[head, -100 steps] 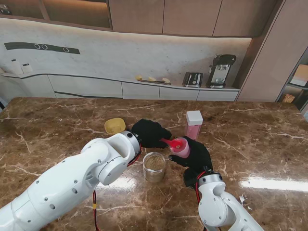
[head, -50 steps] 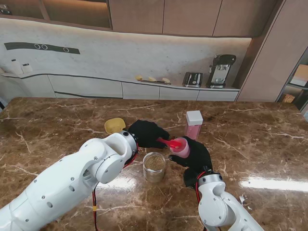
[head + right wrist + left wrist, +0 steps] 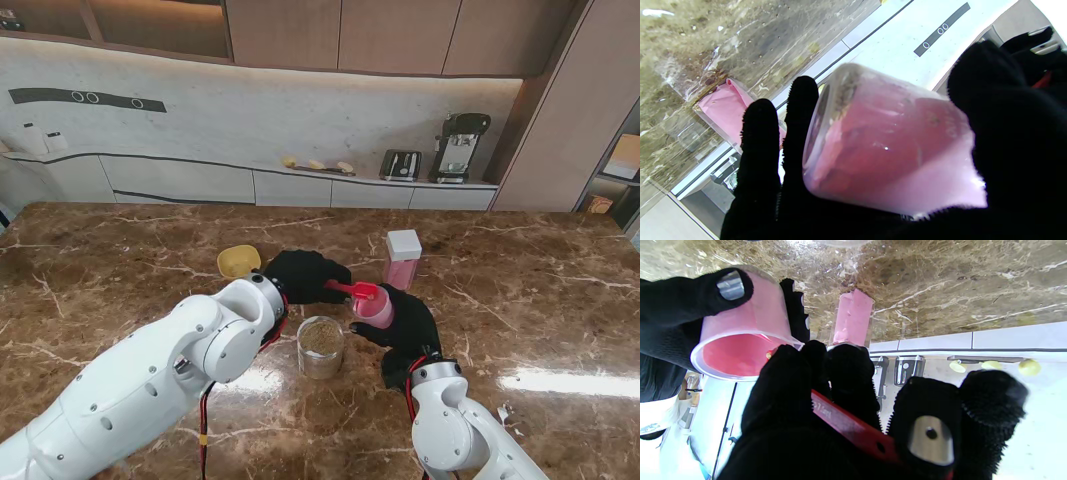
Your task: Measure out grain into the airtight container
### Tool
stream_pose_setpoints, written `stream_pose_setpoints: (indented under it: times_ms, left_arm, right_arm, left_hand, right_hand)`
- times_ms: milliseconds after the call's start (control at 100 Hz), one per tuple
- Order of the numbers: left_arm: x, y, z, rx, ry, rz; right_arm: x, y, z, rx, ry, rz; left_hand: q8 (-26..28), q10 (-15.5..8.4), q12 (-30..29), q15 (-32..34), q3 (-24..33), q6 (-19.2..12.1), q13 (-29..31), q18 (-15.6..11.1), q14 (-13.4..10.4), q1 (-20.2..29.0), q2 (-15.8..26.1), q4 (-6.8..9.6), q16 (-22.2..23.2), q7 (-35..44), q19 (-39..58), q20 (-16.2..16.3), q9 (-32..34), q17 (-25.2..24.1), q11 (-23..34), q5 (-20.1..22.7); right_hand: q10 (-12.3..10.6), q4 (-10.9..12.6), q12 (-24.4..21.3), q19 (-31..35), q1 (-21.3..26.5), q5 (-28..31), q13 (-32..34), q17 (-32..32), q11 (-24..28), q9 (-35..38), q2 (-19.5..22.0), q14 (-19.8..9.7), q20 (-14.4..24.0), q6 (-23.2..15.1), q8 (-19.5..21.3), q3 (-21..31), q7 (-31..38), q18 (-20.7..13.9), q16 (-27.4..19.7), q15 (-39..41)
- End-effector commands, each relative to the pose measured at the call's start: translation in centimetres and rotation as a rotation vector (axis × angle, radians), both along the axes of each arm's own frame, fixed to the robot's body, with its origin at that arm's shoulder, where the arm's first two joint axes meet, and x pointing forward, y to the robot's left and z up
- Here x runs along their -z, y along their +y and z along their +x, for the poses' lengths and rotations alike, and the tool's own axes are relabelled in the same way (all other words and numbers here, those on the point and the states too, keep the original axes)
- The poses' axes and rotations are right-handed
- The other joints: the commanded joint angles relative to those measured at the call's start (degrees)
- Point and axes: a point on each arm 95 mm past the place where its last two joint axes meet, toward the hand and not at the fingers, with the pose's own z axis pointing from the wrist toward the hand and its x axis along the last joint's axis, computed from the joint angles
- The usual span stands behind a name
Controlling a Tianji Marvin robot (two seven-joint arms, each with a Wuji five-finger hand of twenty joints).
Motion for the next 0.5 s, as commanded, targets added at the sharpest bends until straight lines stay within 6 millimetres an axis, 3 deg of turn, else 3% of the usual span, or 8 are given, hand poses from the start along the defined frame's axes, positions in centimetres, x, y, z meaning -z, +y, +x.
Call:
stream_pose_setpoints:
  times_ms: [0, 490]
  left_arm:
    - [0.5, 0.3, -0.1, -0.014, 0.027, -0.016]
    - [-0.4, 3.9, -1.5, -0.057, 0.100, -0.084]
  right_arm:
    - [0.4, 0.0, -0.3, 0.001, 0.023, 0.000]
    - [0.2, -0.9, -0.2, 0.042, 0.018, 0.001]
  left_hand:
    - [1.6, -1.2, 0.9, 5.4, 0.1, -3.0, 1.7, 1.8, -0.3, 0.2, 2.3, -0.22, 0.8, 0.1, 3.2, 0.9, 2.9, 1.4, 2.0, -0.5]
    - [1.4, -1.2, 0.9, 5.4, 0.3, -2.3, 1.7, 1.7, -0.4, 0.3, 2.3, -0.06, 0.8, 0.0, 3.3, 0.8, 2.8, 1.3, 1.8, -0.5]
  right_hand:
    - [-3.8, -0.4, 0.2, -0.8, 5.5, 2.7, 0.4, -0.1, 1.6, 1.7, 10.0, -2.0, -1.3, -6.6, 0.3, 9.5, 4.6, -1.3, 0.1, 0.1]
    - [-3.8, -0.5, 0.2, -0.8, 5.5, 2.7, 0.3, -0.2, 1.6, 1.6, 10.0, -2.0, -1.3, -6.5, 0.3, 9.5, 4.6, -1.3, 0.1, 0.0]
